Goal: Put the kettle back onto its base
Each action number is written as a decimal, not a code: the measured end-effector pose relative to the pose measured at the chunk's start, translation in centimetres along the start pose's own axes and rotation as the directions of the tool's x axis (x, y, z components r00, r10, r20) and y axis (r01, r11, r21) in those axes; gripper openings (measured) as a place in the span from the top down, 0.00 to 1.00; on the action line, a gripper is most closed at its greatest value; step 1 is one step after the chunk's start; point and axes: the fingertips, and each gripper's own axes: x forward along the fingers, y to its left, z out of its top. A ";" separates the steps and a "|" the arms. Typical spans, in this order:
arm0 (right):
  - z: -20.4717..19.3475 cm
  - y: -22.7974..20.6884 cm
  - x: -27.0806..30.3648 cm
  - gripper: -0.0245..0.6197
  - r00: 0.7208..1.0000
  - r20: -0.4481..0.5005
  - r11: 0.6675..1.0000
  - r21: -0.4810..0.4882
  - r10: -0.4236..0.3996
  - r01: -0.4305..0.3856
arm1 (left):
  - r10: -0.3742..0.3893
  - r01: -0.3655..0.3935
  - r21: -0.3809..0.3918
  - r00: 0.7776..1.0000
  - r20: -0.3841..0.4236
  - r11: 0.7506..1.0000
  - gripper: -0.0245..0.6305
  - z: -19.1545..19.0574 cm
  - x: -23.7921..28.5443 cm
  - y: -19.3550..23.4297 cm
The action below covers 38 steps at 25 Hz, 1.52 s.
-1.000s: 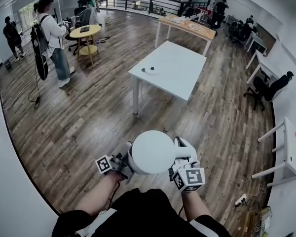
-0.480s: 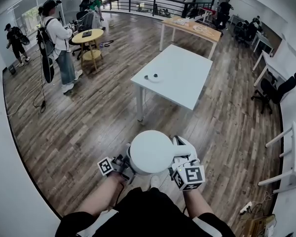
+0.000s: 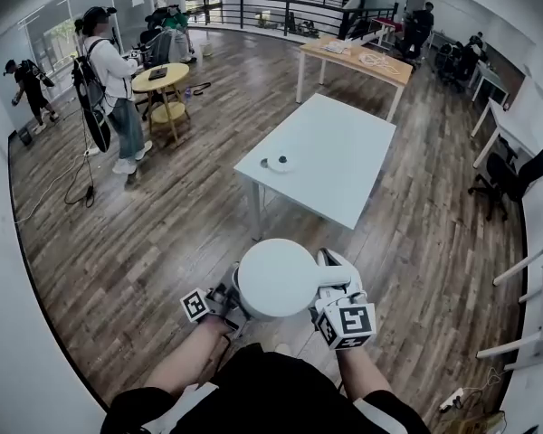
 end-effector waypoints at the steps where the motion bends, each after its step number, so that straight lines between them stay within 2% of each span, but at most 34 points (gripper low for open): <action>1: 0.0 -0.6 0.5 0.95 1.000 -0.001 1.000 -0.002 0.000 0.000 | -0.003 0.003 -0.004 1.000 0.001 1.000 0.44 0.1 0.7 0.4; 11: -0.5 -6.1 4.5 0.95 0.999 -0.025 0.999 0.005 0.034 -0.034 | -0.003 0.004 -0.018 0.999 0.039 1.000 0.44 0.7 5.7 4.2; 21: -2.4 -8.5 6.5 0.95 0.998 -0.056 0.998 0.046 0.043 -0.041 | 0.030 -0.028 -0.032 0.997 0.077 0.999 0.44 1.2 6.5 6.7; 29: -3.2 -10.7 10.3 0.95 0.998 -0.065 0.999 0.039 0.011 -0.009 | 0.037 -0.034 -0.059 0.998 0.043 0.998 0.44 3.8 9.9 9.7; 38: -2.6 -11.5 17.3 0.95 0.998 -0.067 1.000 0.014 0.009 -0.008 | 0.020 -0.018 -0.077 0.999 0.027 0.997 0.44 9.3 14.6 11.3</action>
